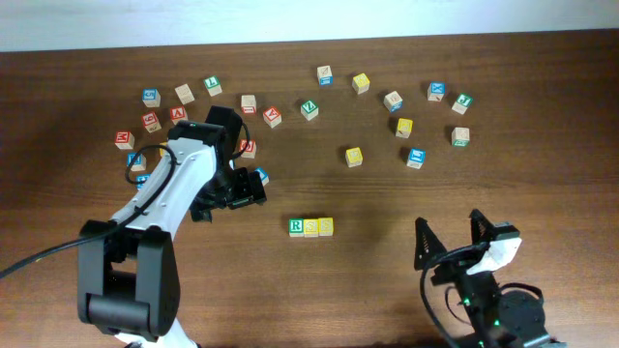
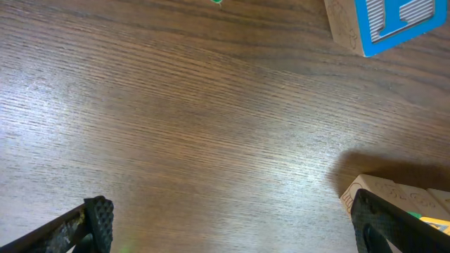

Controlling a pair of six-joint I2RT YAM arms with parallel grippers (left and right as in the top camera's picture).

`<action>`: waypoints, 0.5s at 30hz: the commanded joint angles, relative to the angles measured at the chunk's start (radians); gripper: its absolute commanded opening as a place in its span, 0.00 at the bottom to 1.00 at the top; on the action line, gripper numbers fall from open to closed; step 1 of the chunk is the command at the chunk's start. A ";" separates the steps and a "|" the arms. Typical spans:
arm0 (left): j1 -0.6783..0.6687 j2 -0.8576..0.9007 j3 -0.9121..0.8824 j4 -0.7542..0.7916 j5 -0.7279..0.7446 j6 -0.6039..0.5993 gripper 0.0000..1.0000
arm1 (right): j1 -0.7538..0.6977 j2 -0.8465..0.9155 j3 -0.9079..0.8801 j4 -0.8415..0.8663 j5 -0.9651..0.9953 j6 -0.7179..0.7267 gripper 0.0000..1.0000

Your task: Spell out RSS

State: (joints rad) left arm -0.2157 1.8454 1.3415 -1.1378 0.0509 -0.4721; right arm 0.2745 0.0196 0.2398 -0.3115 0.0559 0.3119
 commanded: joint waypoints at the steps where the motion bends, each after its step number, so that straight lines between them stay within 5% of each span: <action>1: 0.005 -0.024 0.013 -0.001 -0.007 0.002 0.99 | -0.008 -0.016 -0.068 0.079 0.010 -0.028 0.98; 9: 0.005 -0.024 0.013 -0.001 -0.007 0.002 0.99 | -0.076 -0.016 -0.235 0.331 0.007 -0.140 0.98; 15: 0.005 -0.024 0.013 -0.001 -0.007 0.002 0.99 | -0.170 -0.016 -0.234 0.233 -0.006 -0.239 0.98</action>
State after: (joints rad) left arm -0.2157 1.8454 1.3415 -1.1370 0.0509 -0.4721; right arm 0.1333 0.0139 0.0116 -0.0696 0.0608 0.1425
